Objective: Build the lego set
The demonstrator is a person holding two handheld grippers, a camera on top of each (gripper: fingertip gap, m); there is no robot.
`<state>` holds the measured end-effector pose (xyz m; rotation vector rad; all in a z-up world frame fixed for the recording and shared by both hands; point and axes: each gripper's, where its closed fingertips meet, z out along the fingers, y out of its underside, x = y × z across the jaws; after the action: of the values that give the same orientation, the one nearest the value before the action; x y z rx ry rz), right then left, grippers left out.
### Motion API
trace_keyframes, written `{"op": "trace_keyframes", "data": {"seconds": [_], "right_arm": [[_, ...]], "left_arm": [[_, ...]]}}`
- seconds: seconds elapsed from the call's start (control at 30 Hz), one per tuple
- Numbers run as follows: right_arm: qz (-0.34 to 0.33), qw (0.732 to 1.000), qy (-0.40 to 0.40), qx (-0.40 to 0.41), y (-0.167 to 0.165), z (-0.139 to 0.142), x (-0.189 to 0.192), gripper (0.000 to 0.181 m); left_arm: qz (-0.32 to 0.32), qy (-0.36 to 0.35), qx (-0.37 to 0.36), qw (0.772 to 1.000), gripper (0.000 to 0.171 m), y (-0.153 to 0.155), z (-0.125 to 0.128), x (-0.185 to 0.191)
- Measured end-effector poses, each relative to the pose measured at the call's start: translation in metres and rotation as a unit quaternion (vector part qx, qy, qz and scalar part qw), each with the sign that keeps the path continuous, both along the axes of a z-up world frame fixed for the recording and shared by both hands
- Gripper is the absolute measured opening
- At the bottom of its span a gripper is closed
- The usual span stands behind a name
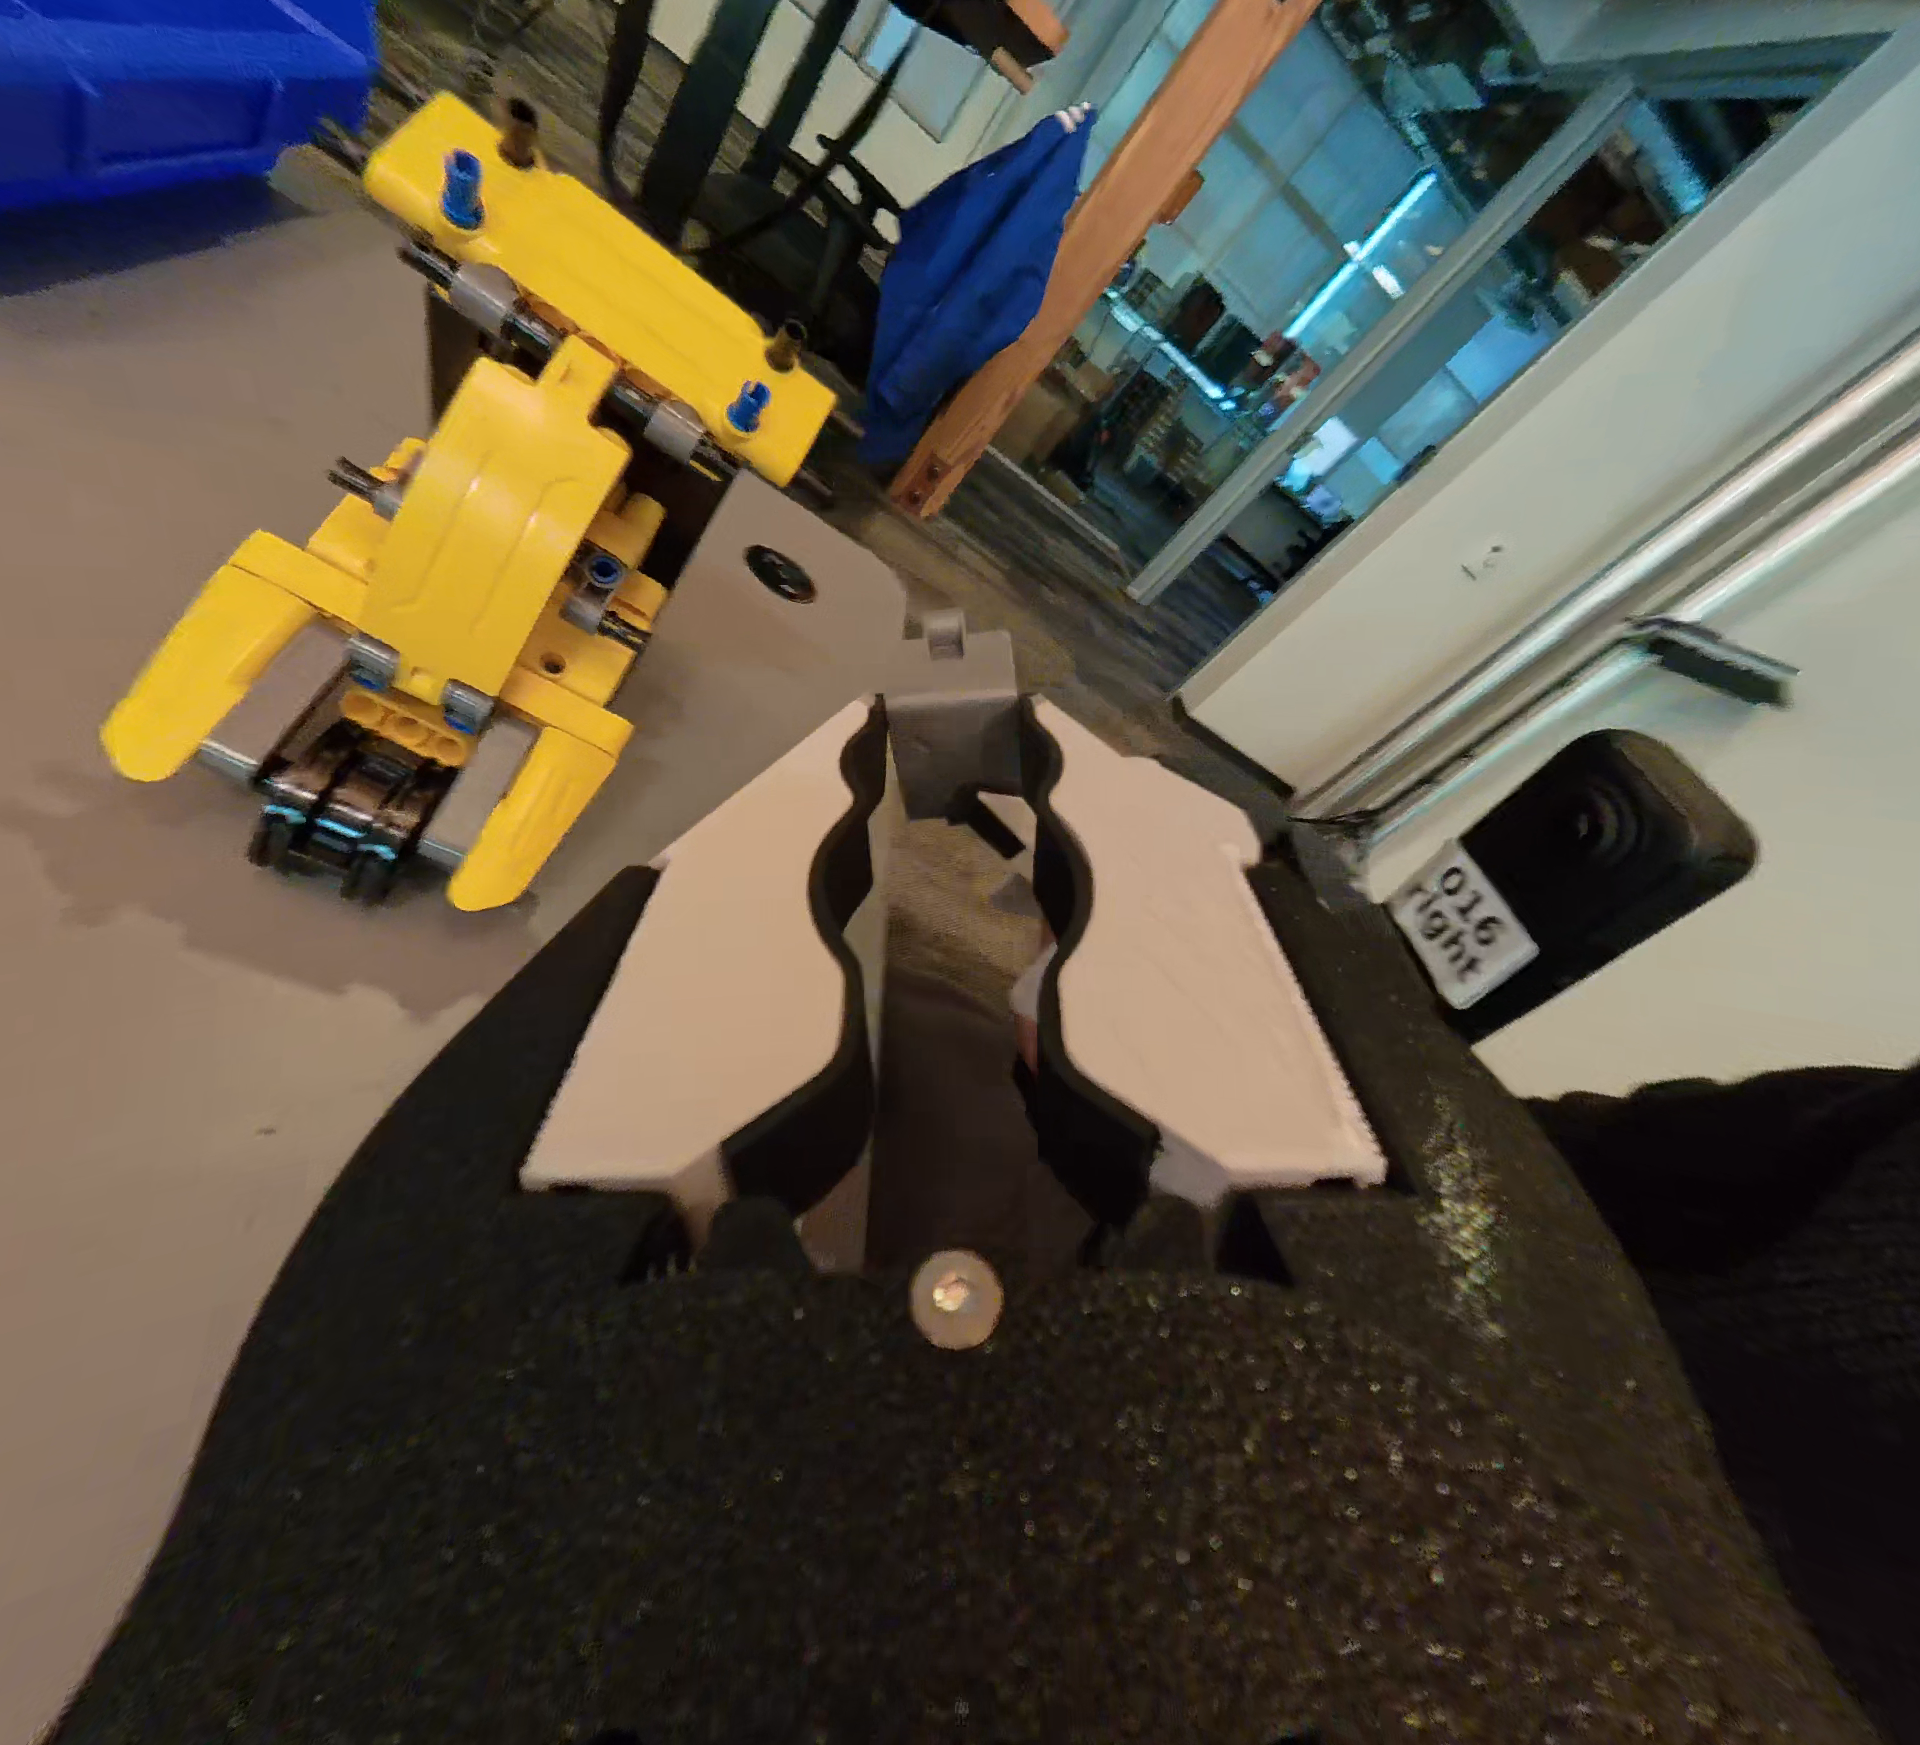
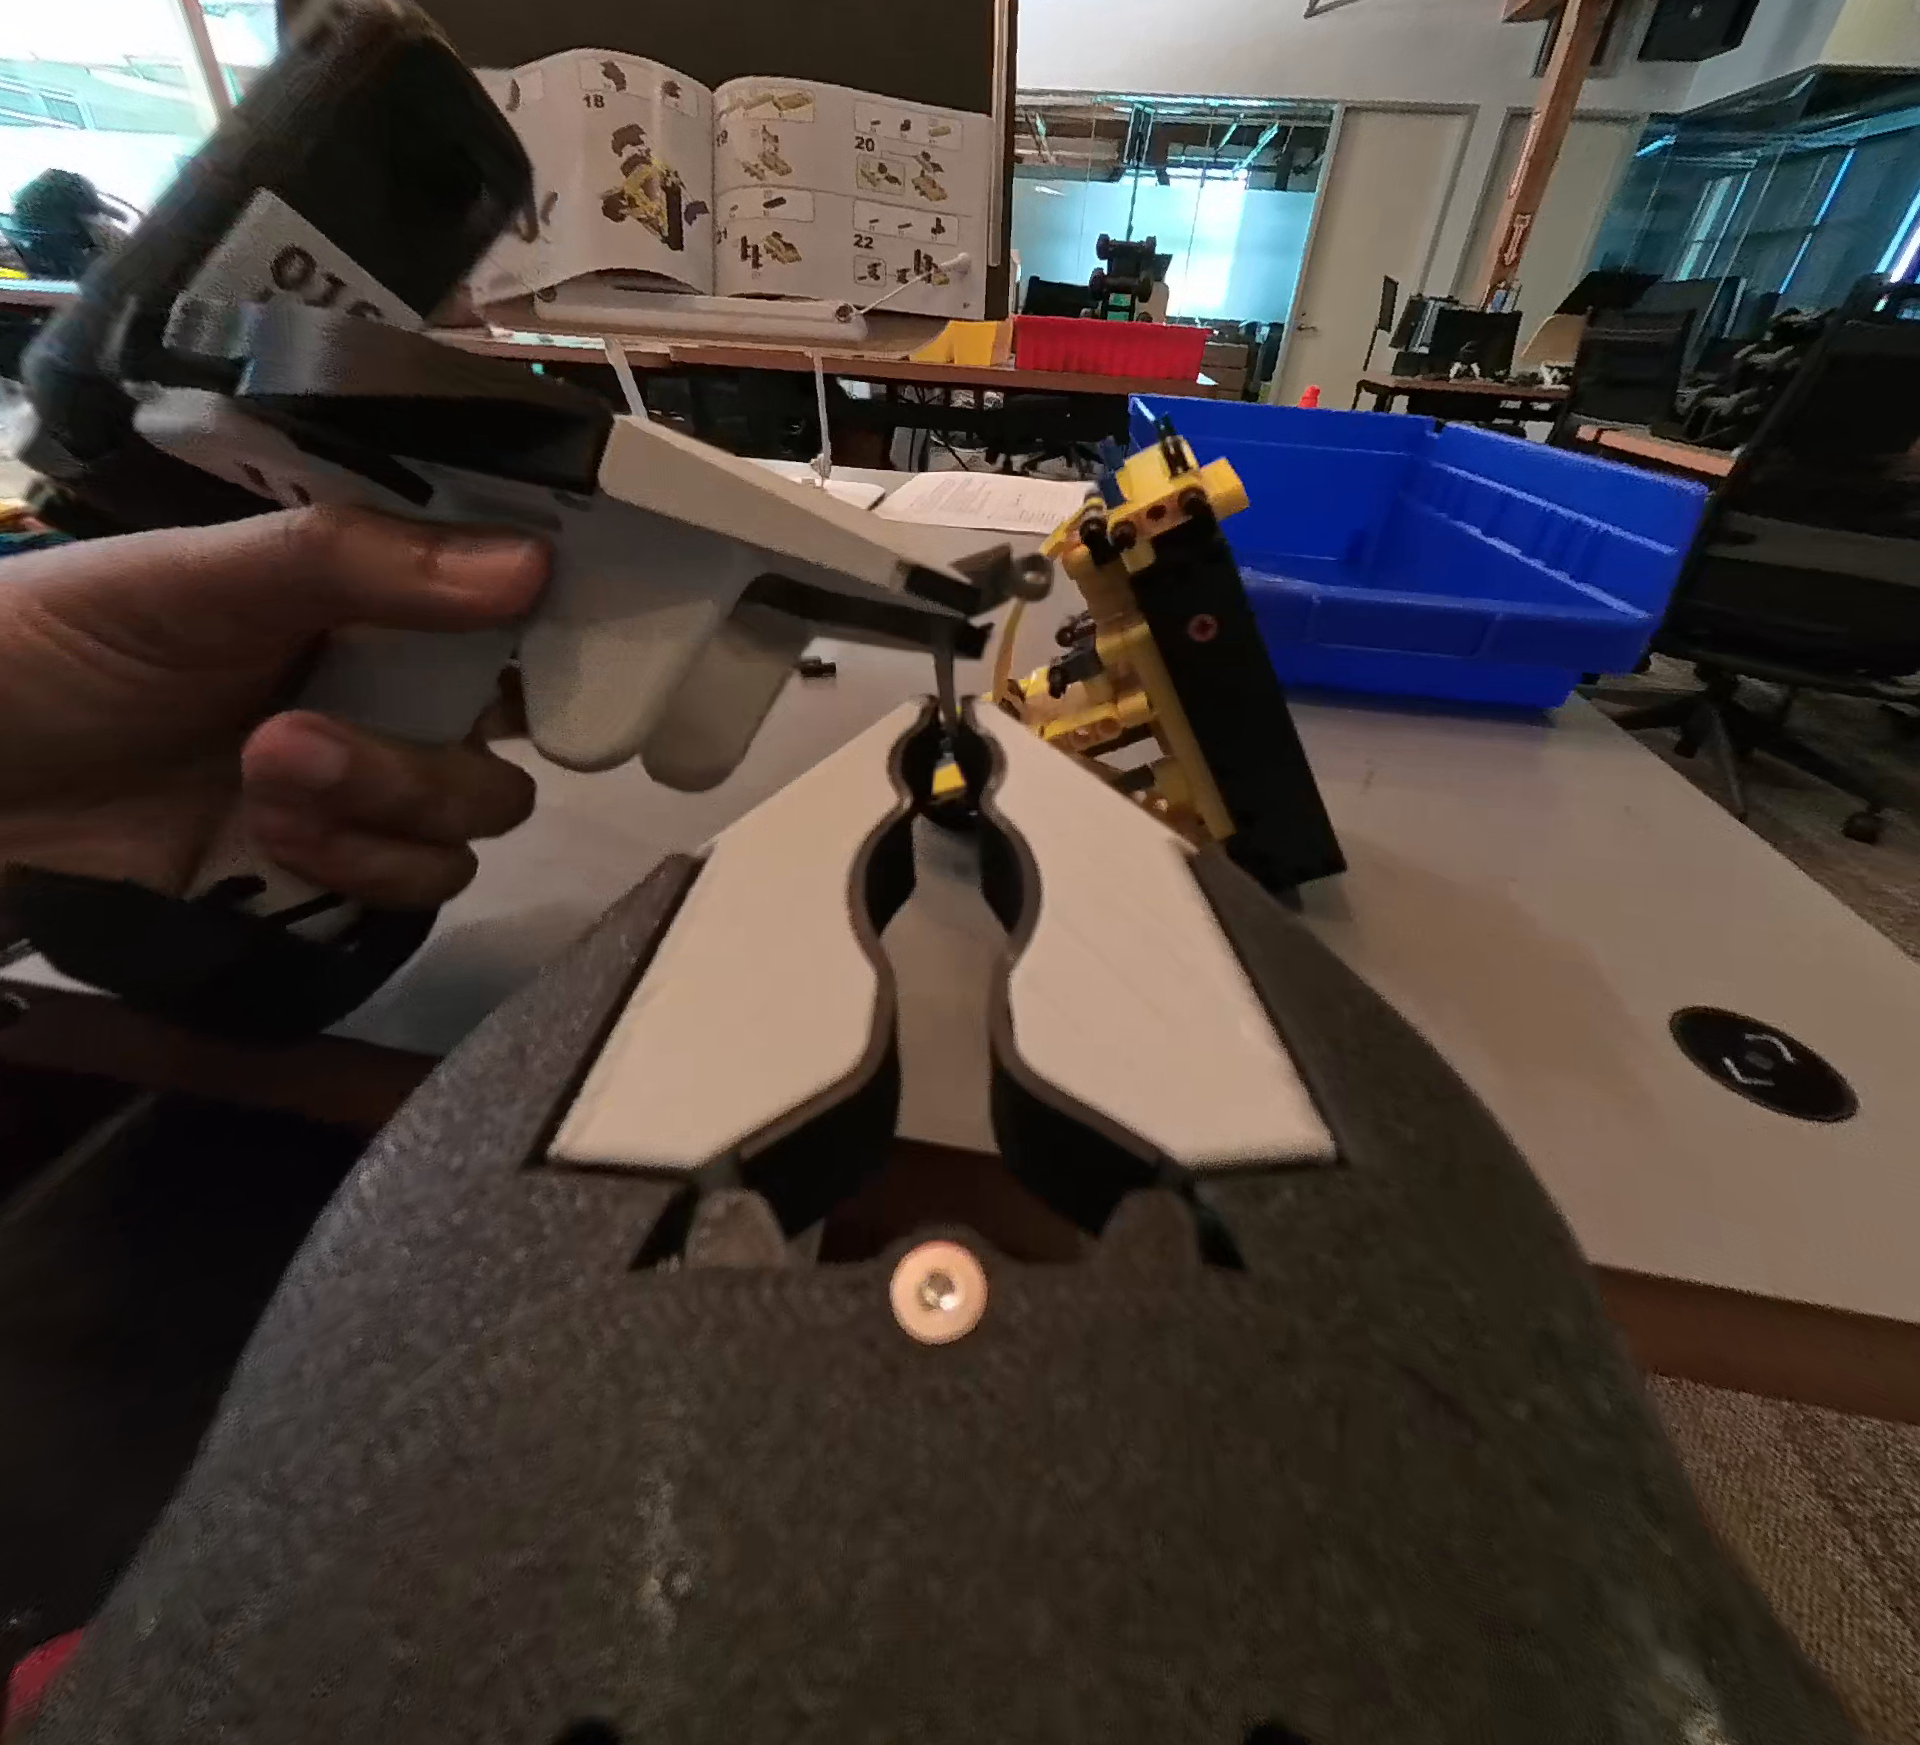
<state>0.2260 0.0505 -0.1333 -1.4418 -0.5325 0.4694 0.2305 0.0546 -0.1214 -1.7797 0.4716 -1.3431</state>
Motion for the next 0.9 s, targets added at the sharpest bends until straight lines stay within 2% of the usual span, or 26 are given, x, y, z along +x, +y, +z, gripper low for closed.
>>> {"op": "trace_keyframes", "data": {"seconds": [0.1,0.23,0.33,0.4,0.53,0.63,0.9], "right_arm": [[-0.004,1.0,0.008,-0.006,0.002,-0.003,0.008,0.008],[-0.037,0.998,0.046,-0.011,0.013,0.003,0.038,0.008],[-0.038,0.995,0.087,-0.014,0.015,0.01,0.055,0.008],[-0.042,0.995,0.093,-0.015,0.015,0.01,0.061,0.008],[-0.035,0.995,0.088,-0.017,0.014,0.006,0.058,0.008],[-0.023,0.996,0.081,-0.017,0.011,0.005,0.052,0.008],[-0.021,0.996,0.081,-0.012,0.008,0.005,0.056,0.008]], "left_arm": [[0.043,0.071,0.044,0.996,0.024,0.01,-0.007,-0.011],[0.027,0.186,0.08,0.979,0.024,0.004,-0.017,-0.018],[0.001,0.313,0.093,0.945,0.024,-0.005,-0.036,-0.033],[-0.01,0.365,0.1,0.925,0.024,-0.011,-0.043,-0.042],[-0.052,0.386,0.09,0.917,0.024,-0.023,-0.056,-0.035],[-0.047,0.415,0.104,0.903,0.024,-0.019,-0.068,-0.029],[-0.05,0.44,0.135,0.886,0.024,-0.016,-0.088,-0.009]]}}
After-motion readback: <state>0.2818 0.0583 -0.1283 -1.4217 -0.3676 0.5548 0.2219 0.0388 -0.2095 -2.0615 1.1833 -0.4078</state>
